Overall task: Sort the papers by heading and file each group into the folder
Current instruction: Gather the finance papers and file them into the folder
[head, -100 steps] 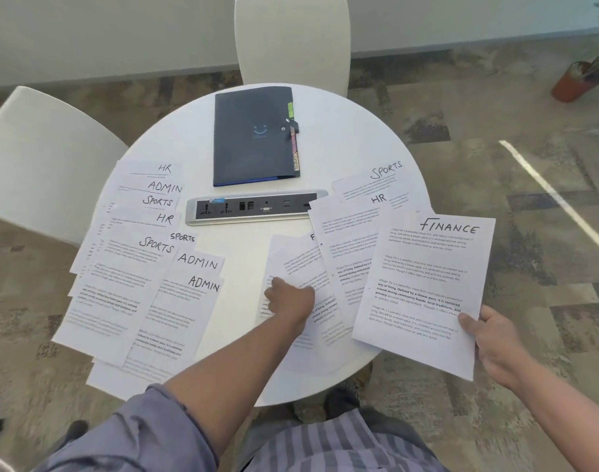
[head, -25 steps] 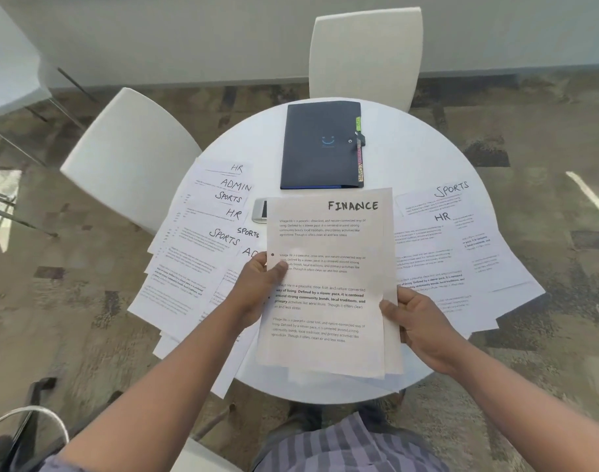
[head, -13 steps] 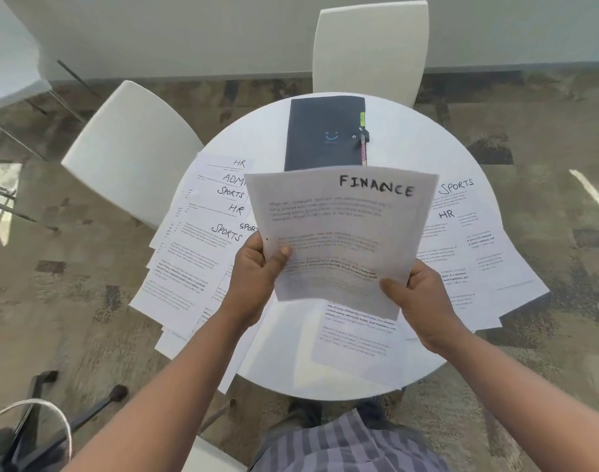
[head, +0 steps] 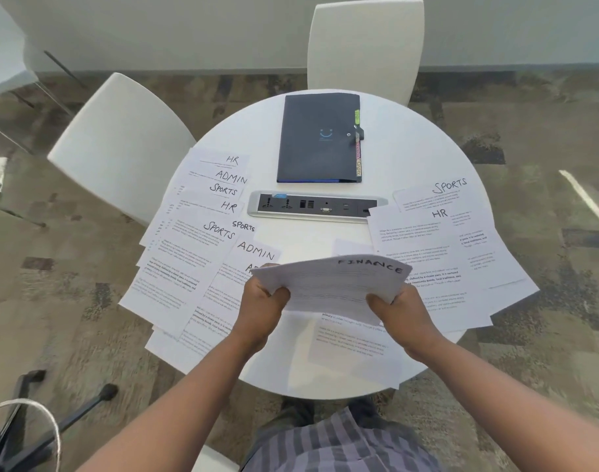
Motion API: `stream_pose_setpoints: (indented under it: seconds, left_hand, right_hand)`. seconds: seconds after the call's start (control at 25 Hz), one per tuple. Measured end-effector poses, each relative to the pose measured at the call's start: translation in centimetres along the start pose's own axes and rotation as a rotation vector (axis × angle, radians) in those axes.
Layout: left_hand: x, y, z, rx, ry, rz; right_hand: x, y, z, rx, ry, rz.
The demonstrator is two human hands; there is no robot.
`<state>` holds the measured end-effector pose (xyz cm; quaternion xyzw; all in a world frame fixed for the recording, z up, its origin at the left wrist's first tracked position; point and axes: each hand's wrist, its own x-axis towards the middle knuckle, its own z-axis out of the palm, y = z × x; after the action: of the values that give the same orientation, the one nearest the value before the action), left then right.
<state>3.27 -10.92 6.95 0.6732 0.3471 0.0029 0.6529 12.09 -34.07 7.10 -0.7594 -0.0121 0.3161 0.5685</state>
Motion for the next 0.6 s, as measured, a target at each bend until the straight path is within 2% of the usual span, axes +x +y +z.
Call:
stream_pose_setpoints:
  seconds: [0.24,0.4,0.6]
  left_hand:
    - [-0.3,-0.6,-0.3,-0.017,-0.106,-0.052]
    - [0.6,-1.0,-1.2,-0.06,-0.131,-0.044]
    - [0.9,-2.2,-1.0,-0.096,-0.375,-0.169]
  right_hand:
    - [-0.3,1.2,0.5,-0.03,-0.047,0.035]
    - [-0.3,0.2,0.5,0.059,-0.052,0.044]
    - [0.4,-0.3,-1.3,0.333,-0.076,0.106]
